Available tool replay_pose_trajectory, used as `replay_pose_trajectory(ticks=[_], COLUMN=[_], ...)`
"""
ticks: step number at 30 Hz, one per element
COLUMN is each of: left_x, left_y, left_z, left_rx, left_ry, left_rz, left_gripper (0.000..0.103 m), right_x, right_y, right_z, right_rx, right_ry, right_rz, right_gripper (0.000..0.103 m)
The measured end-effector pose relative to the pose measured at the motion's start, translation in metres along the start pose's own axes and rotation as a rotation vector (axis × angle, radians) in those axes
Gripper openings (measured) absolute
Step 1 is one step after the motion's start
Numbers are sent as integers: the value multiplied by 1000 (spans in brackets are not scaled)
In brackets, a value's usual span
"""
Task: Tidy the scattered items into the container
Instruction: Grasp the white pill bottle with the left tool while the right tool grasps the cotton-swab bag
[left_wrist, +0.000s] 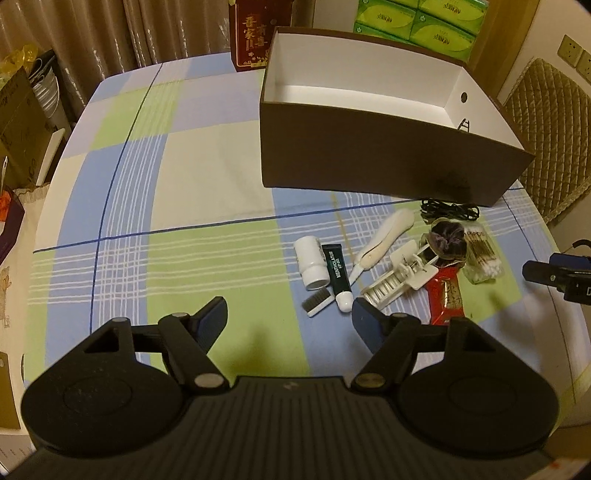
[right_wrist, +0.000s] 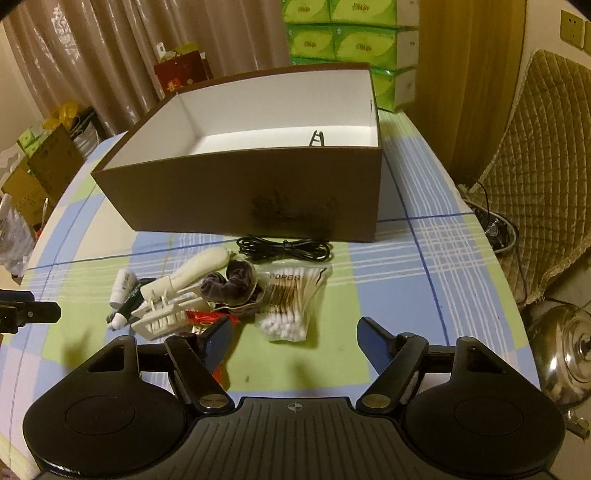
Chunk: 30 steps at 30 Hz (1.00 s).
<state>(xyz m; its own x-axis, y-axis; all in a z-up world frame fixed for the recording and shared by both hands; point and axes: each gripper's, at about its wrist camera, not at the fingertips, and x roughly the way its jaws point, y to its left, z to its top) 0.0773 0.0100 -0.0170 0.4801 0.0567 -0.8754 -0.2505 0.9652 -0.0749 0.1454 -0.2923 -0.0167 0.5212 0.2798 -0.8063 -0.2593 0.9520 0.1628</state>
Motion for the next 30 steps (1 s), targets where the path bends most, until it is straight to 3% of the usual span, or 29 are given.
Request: replay_pose_trajectory(ticks=[14,28,30], left_x=[15,37,40], left_y=[0,8,8], left_z=[4,11,12], left_rx=[2,-8,-7], left_ry=[26,62,66], left_rz=[-1,-4,-5], left_gripper=[71,65,65], right_x=[22,77,85], right_y=[-1,-8,-9], right_z=[0,14,15], right_rx=[-6,-1,-6], right_ry=[34,75,87], right_rz=[25,38,15], right_gripper=[64,40,28])
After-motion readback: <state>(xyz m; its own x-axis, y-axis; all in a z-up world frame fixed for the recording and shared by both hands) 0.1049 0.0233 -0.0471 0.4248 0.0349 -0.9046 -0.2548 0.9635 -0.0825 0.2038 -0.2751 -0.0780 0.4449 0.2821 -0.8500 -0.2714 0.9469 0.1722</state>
